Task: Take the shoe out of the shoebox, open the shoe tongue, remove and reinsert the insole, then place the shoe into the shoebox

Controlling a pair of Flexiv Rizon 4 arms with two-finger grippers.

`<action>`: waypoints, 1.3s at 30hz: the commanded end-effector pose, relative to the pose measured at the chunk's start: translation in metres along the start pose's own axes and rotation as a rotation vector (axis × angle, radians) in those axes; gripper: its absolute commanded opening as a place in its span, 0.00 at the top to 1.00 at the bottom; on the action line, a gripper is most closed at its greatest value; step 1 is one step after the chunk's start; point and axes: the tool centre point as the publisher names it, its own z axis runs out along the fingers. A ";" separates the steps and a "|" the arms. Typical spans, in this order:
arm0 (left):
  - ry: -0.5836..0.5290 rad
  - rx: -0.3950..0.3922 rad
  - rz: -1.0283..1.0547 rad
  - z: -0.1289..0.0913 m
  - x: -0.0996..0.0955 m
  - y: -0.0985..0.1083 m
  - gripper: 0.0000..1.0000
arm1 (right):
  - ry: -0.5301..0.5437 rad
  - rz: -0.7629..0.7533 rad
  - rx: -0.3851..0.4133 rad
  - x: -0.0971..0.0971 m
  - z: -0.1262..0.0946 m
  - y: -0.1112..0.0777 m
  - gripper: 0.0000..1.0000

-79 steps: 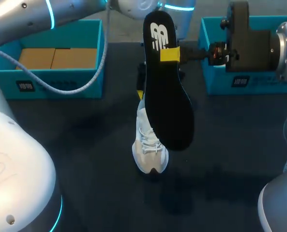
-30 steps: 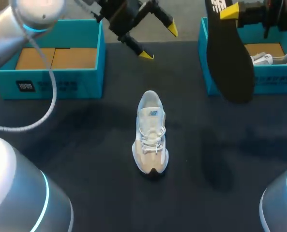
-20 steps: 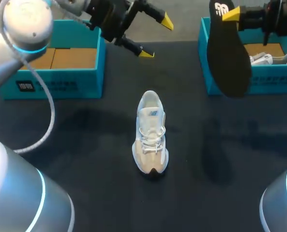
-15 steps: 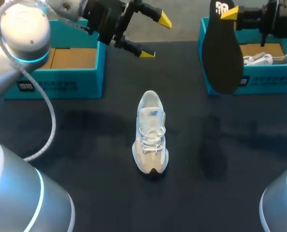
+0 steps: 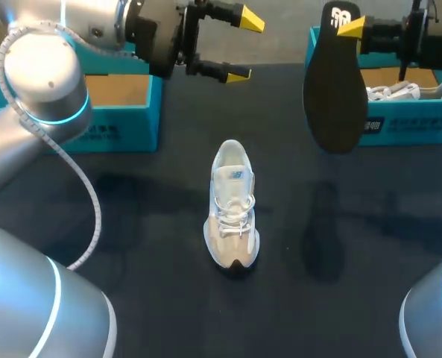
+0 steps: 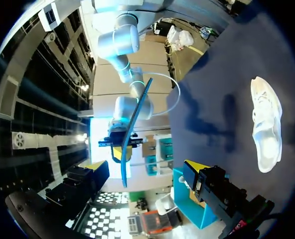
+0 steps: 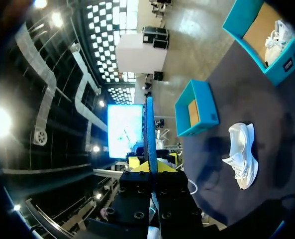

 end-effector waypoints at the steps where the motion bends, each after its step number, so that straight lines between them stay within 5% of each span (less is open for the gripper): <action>1: -0.062 0.000 0.008 0.004 0.002 -0.004 0.00 | -0.049 0.062 0.000 -0.004 -0.009 -0.003 1.00; 14: -0.178 -0.089 0.067 0.006 0.002 -0.023 0.00 | -0.141 0.129 0.107 -0.004 0.011 0.077 1.00; 20: -0.214 -0.117 0.056 0.012 0.001 -0.026 0.00 | -0.156 0.134 0.139 -0.001 0.029 0.095 1.00; 26: -0.213 -0.130 0.067 0.017 0.000 -0.023 0.00 | -0.159 0.170 0.176 0.001 0.046 0.090 1.00; 39: -0.231 -0.163 0.125 0.026 -0.004 -0.014 0.00 | -0.125 0.222 0.156 -0.005 0.076 0.048 1.00</action>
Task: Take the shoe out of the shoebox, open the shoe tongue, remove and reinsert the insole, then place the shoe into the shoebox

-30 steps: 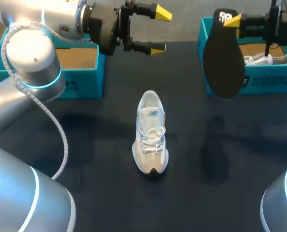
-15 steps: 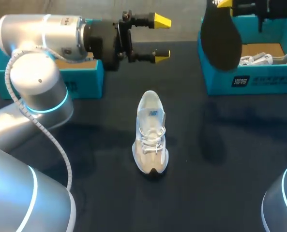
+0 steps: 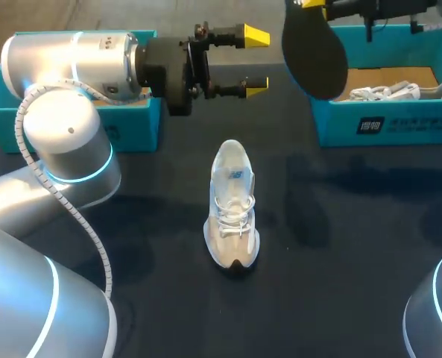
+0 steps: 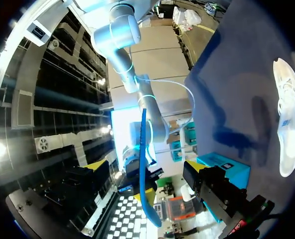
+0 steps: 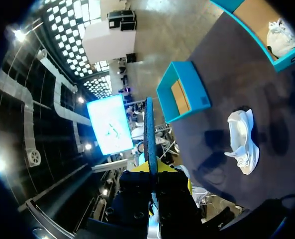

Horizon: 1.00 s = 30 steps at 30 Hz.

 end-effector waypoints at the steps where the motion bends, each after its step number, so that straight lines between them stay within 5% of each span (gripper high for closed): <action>1: -0.018 -0.018 0.015 0.008 0.003 0.003 0.00 | 0.027 0.005 -0.035 -0.009 0.010 -0.012 1.00; 7: -0.035 -0.015 0.017 0.013 0.004 0.008 0.01 | 0.040 -0.006 -0.042 -0.007 0.016 -0.013 1.00; 17: -0.047 -0.021 0.018 0.016 0.007 0.016 0.52 | 0.048 -0.008 -0.032 -0.009 0.027 -0.016 1.00; 26: -0.053 -0.009 0.011 0.023 0.010 0.019 0.71 | 0.071 -0.005 -0.041 -0.013 0.034 -0.019 1.00; 29: -0.058 -0.007 0.008 0.024 0.010 0.019 1.00 | 0.075 -0.006 -0.047 -0.014 0.034 -0.020 1.00; 30: -0.059 -0.006 0.007 0.025 0.010 0.020 1.00 | 0.078 -0.006 -0.049 -0.014 0.035 -0.021 1.00</action>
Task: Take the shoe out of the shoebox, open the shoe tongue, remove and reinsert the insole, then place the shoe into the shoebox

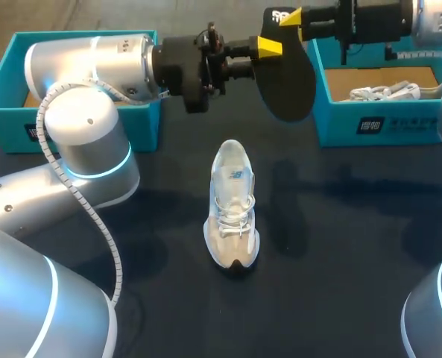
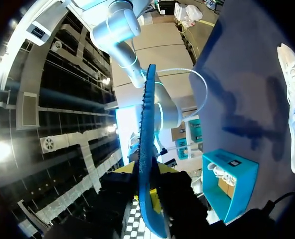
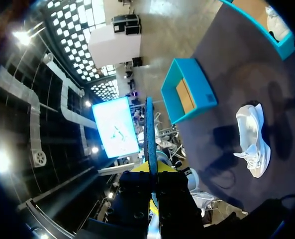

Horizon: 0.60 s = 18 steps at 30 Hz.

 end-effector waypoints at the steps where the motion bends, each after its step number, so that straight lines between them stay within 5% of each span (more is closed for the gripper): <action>1: -0.006 0.006 0.001 0.004 0.003 0.003 1.00 | 0.007 0.000 -0.010 -0.003 0.002 -0.004 1.00; 3: -0.002 0.013 0.001 0.005 0.003 0.002 1.00 | 0.021 -0.005 -0.016 -0.004 0.003 -0.005 1.00; 4: 0.001 0.016 0.001 0.004 0.003 0.002 1.00 | 0.015 -0.010 -0.017 -0.005 0.002 -0.007 0.72; 5: 0.002 0.018 -0.003 0.004 0.003 0.002 1.00 | 0.017 -0.028 -0.025 -0.007 0.001 -0.008 0.00; 18: -0.007 0.043 -0.052 -0.017 -0.004 -0.004 1.00 | 0.068 -0.240 -0.001 -0.027 -0.031 -0.027 0.00</action>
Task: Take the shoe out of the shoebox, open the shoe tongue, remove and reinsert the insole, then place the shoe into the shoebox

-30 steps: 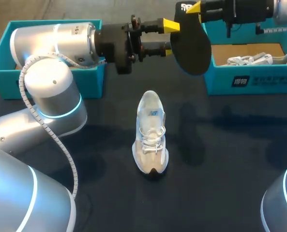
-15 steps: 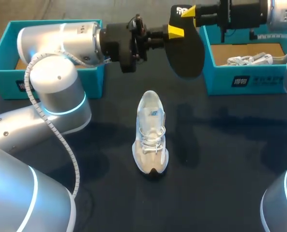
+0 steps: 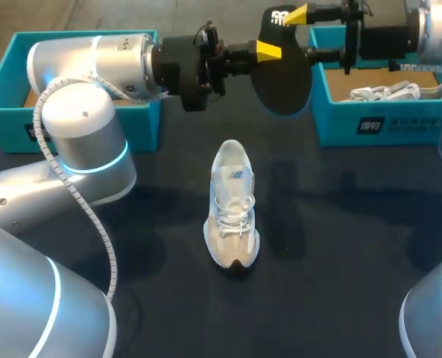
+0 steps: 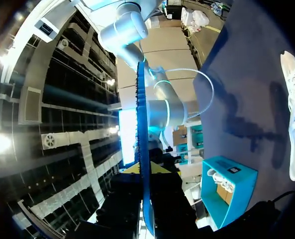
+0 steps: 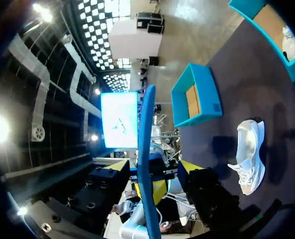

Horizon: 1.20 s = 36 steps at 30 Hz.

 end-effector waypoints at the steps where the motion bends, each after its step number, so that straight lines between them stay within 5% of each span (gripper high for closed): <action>1: 0.016 0.011 0.006 -0.012 -0.004 -0.004 1.00 | 0.031 -0.032 0.012 -0.006 -0.020 -0.013 0.00; 9: 0.020 0.018 0.000 -0.020 -0.011 -0.008 1.00 | 0.026 -0.103 0.066 -0.015 -0.044 -0.023 0.00; 19: 0.058 -0.001 -0.003 -0.028 -0.008 -0.004 1.00 | -0.015 -0.152 0.027 -0.016 -0.070 -0.023 0.00; 33: 0.083 -0.003 0.002 -0.029 -0.007 -0.003 1.00 | -0.015 -0.152 0.027 -0.016 -0.070 -0.023 0.00; 36: 0.113 0.009 -0.246 -0.030 -0.014 -0.004 1.00 | -0.015 -0.152 0.027 -0.016 -0.070 -0.023 0.00</action>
